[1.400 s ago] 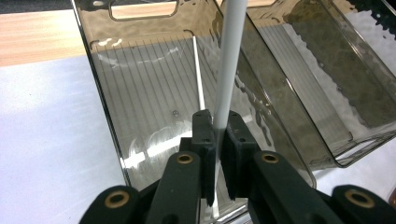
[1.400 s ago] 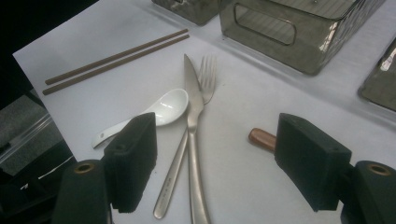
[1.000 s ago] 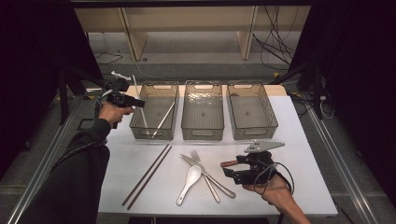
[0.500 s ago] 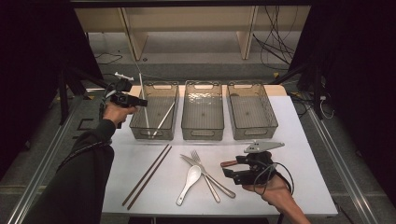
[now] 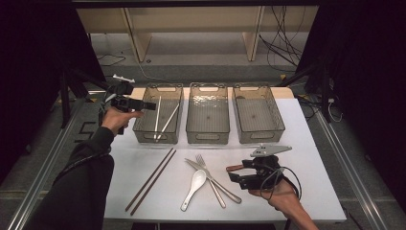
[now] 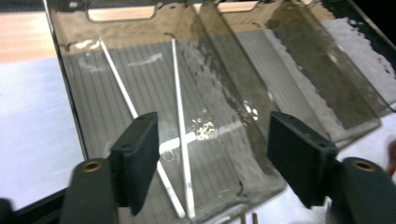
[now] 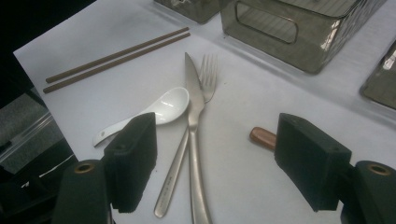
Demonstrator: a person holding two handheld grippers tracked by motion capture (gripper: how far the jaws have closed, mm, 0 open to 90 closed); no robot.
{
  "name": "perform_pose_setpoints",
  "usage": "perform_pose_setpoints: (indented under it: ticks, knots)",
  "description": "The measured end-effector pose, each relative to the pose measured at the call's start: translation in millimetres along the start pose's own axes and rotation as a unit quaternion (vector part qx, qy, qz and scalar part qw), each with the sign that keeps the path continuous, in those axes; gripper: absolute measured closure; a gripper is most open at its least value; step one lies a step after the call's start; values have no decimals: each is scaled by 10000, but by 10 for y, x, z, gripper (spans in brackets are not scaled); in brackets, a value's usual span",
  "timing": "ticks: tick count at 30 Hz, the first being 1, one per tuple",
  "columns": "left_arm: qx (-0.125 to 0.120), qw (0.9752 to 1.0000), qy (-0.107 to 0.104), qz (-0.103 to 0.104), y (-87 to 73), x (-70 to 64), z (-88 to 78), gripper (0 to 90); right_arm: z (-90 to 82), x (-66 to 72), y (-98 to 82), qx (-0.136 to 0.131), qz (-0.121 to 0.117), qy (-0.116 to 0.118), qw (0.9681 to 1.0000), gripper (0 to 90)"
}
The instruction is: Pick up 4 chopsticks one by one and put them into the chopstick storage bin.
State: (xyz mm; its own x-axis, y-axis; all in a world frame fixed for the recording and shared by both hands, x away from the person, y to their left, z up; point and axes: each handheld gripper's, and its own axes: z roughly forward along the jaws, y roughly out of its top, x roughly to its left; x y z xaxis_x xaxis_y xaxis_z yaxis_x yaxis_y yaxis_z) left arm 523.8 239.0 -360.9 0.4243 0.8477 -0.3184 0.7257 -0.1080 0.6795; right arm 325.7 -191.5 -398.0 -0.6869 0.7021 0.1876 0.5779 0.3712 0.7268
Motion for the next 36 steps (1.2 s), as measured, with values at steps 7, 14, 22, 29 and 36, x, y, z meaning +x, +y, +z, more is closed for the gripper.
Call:
perform_pose_setpoints:
  ticks: [7, 14, 22, 29, 36]
  knots:
    - [-74, 9992, -188, 336, -198, -230, -249, 241, -6, -1, 2, -6, 11, -26, 10000, 306]
    - [96, 9975, -330, 616, -508, -407, -331, 187, -4, -4, -5, 4, 10, -26, 10000, 304]
    - [591, 9943, -47, 882, -761, -504, -263, 170, -8, 0, 0, -29, 4, -20, 10000, 302]
    - [714, 9928, -20, 964, -851, -539, -263, 161, -14, -7, -13, -35, 17, -31, 10000, 297]
    - [960, 9905, 47, 983, -933, -539, -238, 161, -23, -17, -22, -52, 14, -25, 10000, 296]
